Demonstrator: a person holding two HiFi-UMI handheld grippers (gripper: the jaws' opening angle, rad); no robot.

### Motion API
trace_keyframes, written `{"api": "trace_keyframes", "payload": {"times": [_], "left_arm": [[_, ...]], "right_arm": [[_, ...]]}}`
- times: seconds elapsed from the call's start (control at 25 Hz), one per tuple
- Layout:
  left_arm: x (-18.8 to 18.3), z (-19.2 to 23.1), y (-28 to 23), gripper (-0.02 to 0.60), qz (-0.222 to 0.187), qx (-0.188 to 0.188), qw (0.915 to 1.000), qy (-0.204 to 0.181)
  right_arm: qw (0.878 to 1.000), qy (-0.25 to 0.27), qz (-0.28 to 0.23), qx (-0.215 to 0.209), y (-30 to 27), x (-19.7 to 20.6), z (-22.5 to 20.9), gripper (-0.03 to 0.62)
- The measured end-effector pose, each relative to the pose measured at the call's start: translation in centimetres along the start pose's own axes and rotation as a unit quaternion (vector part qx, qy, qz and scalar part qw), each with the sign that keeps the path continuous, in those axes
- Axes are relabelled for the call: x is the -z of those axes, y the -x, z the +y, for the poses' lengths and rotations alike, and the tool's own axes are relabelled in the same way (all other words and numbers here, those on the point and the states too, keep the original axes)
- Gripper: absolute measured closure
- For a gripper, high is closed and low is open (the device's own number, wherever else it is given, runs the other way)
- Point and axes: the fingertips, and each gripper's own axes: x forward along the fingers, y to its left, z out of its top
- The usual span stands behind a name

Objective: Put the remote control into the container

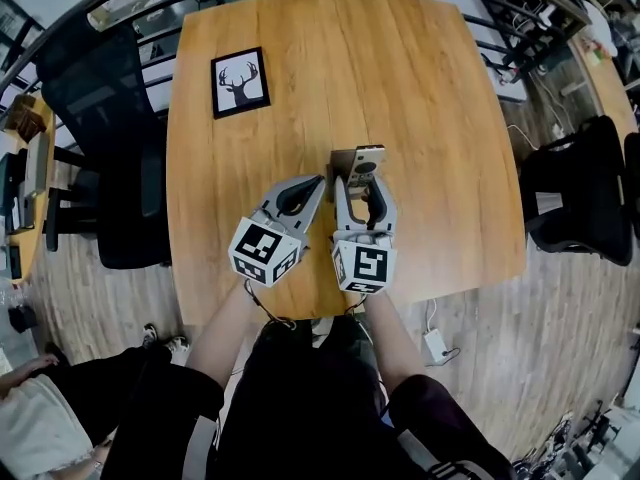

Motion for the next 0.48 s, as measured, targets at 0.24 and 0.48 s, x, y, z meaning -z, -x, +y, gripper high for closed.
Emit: {"api": "trace_keyframes", "payload": {"times": [0.24, 0.48], "left_arm": [[1.2, 1.3, -0.6, 0.574, 0.001, 0.017, 0.9998, 0.006], [1.4, 1.7, -0.9, 0.574, 0.004, 0.027, 0.9996, 0.008]], "right_arm": [[1.0, 0.006, -0.002, 0.024, -1.4, 1.3, -0.3, 0.37], [0.999, 0.019, -0.007, 0.032, -2.3, 1.1, -0.5, 0.371]]}}
